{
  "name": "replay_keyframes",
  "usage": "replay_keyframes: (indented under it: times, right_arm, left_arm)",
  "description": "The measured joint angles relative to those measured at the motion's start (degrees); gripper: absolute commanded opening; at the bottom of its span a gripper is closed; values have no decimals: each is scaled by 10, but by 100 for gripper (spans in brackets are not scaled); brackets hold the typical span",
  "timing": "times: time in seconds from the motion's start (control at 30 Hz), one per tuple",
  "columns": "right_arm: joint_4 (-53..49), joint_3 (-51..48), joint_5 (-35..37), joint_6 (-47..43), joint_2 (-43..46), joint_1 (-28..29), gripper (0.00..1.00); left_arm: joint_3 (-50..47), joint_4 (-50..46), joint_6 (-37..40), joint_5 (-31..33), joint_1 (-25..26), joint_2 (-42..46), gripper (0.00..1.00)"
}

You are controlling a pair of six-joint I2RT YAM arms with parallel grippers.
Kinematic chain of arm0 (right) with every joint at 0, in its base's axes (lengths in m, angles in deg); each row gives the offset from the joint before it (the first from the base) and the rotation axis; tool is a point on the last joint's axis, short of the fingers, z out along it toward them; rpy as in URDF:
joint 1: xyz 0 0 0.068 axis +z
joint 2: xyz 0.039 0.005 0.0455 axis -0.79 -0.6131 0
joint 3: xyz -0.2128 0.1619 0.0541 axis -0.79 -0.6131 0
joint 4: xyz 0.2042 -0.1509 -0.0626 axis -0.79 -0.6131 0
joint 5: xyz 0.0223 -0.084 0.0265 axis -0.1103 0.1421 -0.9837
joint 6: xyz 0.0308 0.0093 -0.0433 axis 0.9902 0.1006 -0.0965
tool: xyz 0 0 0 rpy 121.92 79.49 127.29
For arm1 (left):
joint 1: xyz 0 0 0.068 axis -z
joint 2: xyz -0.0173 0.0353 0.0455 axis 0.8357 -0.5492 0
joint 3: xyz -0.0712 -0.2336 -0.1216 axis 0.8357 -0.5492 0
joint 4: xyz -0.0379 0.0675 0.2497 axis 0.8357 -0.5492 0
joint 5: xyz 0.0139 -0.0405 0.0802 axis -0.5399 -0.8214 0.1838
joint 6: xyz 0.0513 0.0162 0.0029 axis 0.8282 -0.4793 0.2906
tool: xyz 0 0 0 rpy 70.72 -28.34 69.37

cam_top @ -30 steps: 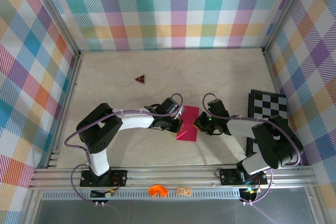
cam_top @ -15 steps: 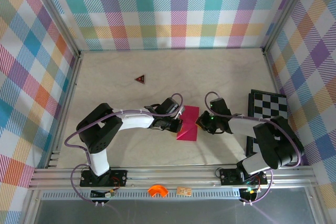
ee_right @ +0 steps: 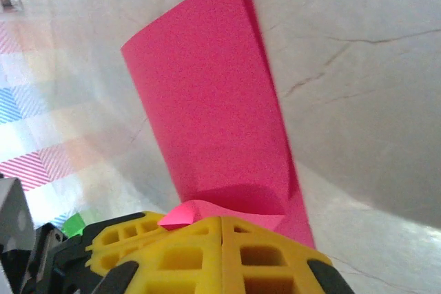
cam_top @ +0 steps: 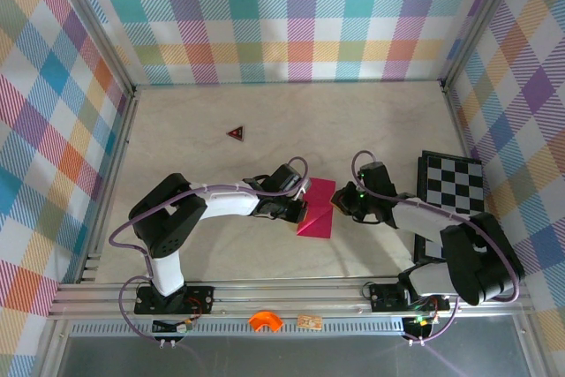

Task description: Fold a paper plane with a square sheet of paper (pick it up from the middle)

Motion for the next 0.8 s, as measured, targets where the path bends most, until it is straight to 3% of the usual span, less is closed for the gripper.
replay_keyframes:
  times: [0.33,0.6,0.8]
  right_arm:
    - [42,27,-23,21,-83,64,5]
    - [36,24,-10,22,-113,67,4]
    - [88,-17,-6,24,-97,67,4]
  left_arm:
    - [0,0,0,0,0,0,2]
    - [2,-2,0,0,0,0,2]
    - [5,-2,0,-2,0,-3,1]
